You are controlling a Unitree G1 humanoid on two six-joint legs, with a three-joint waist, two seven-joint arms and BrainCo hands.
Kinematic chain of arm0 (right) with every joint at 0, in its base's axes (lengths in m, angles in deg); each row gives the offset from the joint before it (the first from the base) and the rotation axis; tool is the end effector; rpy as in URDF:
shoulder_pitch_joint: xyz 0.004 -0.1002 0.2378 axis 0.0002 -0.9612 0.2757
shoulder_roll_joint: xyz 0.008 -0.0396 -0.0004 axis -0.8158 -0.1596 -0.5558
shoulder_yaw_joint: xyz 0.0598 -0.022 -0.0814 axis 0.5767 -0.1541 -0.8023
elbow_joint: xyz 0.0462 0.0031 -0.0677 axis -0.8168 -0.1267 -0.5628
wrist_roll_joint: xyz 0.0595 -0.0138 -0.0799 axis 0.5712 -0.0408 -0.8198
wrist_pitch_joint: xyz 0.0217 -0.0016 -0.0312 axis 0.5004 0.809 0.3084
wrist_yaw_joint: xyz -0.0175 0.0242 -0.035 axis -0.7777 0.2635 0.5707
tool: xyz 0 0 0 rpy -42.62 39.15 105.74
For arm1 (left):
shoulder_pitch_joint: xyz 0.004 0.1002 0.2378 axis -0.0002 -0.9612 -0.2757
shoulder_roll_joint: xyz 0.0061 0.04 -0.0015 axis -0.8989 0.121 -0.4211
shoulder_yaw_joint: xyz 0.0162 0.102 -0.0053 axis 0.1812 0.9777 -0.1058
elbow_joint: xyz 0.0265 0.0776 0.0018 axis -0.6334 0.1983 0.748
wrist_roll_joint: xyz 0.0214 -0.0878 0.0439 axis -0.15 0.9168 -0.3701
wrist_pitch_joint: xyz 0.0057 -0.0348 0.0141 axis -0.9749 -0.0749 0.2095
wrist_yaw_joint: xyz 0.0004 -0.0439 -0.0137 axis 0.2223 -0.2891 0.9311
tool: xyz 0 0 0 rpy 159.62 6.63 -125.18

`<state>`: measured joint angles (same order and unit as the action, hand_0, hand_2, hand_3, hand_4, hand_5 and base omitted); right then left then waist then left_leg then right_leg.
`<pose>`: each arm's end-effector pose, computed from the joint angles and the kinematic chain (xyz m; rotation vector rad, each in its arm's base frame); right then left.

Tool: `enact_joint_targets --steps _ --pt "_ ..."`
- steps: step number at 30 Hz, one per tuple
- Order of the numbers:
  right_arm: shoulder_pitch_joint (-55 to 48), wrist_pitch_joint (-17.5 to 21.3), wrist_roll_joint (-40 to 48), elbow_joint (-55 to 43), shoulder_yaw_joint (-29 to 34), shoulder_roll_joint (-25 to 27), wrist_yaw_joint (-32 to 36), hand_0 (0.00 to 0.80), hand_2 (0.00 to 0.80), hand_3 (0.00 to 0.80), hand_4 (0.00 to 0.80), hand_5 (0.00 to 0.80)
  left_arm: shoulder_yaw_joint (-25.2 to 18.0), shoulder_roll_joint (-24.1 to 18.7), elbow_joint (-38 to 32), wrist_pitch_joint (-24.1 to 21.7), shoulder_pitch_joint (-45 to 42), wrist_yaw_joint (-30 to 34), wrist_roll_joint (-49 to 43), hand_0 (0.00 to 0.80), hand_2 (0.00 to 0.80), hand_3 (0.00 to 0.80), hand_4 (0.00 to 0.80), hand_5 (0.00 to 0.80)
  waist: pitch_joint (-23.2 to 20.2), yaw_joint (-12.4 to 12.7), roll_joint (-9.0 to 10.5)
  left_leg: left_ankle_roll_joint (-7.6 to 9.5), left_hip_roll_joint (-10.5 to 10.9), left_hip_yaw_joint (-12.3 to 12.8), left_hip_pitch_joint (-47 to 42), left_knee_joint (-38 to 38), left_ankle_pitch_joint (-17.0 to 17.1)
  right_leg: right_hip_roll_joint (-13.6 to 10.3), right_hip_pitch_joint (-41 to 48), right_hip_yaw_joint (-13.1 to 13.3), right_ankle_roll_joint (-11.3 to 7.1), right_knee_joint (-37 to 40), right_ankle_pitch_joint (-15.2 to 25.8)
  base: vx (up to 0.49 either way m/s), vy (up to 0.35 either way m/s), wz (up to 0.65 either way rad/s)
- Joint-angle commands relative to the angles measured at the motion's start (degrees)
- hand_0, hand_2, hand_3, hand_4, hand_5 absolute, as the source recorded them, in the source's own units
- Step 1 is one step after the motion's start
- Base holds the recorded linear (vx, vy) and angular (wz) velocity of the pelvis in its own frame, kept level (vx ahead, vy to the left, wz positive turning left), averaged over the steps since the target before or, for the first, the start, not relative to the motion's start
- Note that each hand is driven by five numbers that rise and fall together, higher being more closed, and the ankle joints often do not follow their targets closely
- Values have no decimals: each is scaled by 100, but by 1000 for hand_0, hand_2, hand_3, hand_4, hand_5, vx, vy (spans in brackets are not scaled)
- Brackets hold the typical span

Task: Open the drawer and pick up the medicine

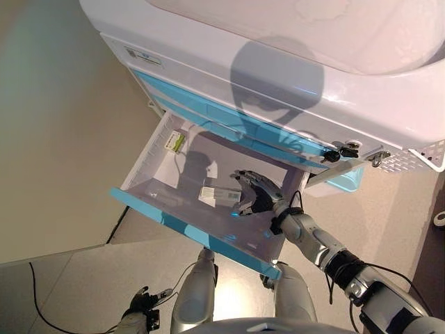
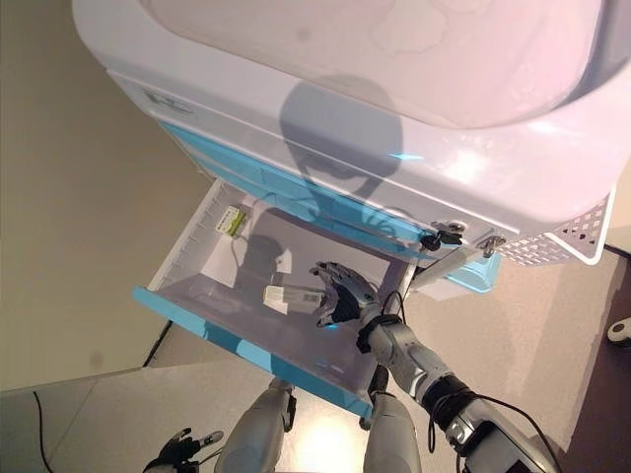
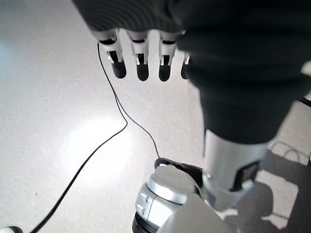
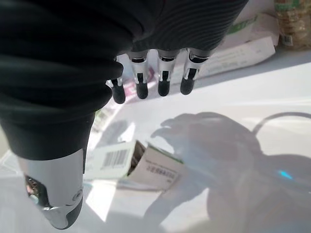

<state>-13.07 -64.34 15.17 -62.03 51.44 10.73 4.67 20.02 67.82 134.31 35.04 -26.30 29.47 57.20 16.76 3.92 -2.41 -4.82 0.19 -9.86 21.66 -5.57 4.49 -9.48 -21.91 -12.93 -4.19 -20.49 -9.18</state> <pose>0.2481 -0.1229 0.0311 -1.1036 -0.2267 0.4073 0.0777 0.2299 -0.1117 0.0759 1.0975 0.3676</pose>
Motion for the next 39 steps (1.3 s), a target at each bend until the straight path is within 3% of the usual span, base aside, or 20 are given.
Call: enact_joint_targets --steps 1,14,25,34,35,36,37,38,39 --pt "179 98 204 -458 31 -196 -231 0 0 0 0 0 151 -19 94 -87 93 -159 75 0 0 0 0 0 72 -19 204 319 377 152 -11 -227 -283 -23 362 187 -220 717 591 16 25 -3" --pt "547 -58 115 223 -324 -479 -124 0 0 0 0 0 250 11 74 -115 127 -208 185 0 0 0 0 0 137 74 156 344 449 99 57 -270 -302 -81 321 187 -237 680 600 3 5 1" --pt "893 -279 -91 1111 -530 -751 -173 0 0 0 0 0 382 -21 41 -126 188 -245 280 0 0 0 0 0 275 226 90 383 629 -79 226 -398 -312 -239 277 89 -260 540 598 1 23 15" --pt "1167 -428 -163 1732 -599 -991 -326 0 0 0 0 0 497 -20 -32 -158 307 -290 398 0 0 0 0 0 469 304 59 438 806 -100 402 -746 -474 -366 144 190 -250 215 522 -12 46 9" --pt "1200 -440 -190 1767 -606 -1007 -339 204 204 204 204 204 512 -13 -42 -163 311 -304 425 0 0 0 0 0 495 306 56 450 813 -78 427 -805 -507 -378 120 207 -250 169 517 -20 74 7" --pt "1228 -444 -190 1818 -614 -1034 -359 289 289 289 289 289 524 -3 -54 -164 326 -315 438 0 0 0 0 0 520 304 50 463 830 -62 463 -880 -536 -388 87 237 -248 112 510 -25 74 3" --pt "1256 -452 -184 1824 -603 -1050 -378 496 496 496 496 496 529 -3 -59 -169 346 -325 446 0 0 0 0 0 545 307 55 473 839 -36 496 -943 -568 -396 59 270 -248 69 506 -23 75 1" --pt "1274 -455 -172 1848 -598 -1055 -383 552 552 552 552 552 529 -1 -59 -164 352 -319 450 0 0 0 0 0 564 305 56 479 851 -21 528 -1011 -598 -403 26 296 -241 20 492 -23 60 -2" --pt "1286 -447 -161 1833 -603 -1062 -391 800 800 800 800 800 528 -3 -61 -168 360 -320 460 0 0 0 0 0 582 303 63 481 852 -6 553 -1062 -618 -404 -14 329 -238 -27 486 -23 54 -3"
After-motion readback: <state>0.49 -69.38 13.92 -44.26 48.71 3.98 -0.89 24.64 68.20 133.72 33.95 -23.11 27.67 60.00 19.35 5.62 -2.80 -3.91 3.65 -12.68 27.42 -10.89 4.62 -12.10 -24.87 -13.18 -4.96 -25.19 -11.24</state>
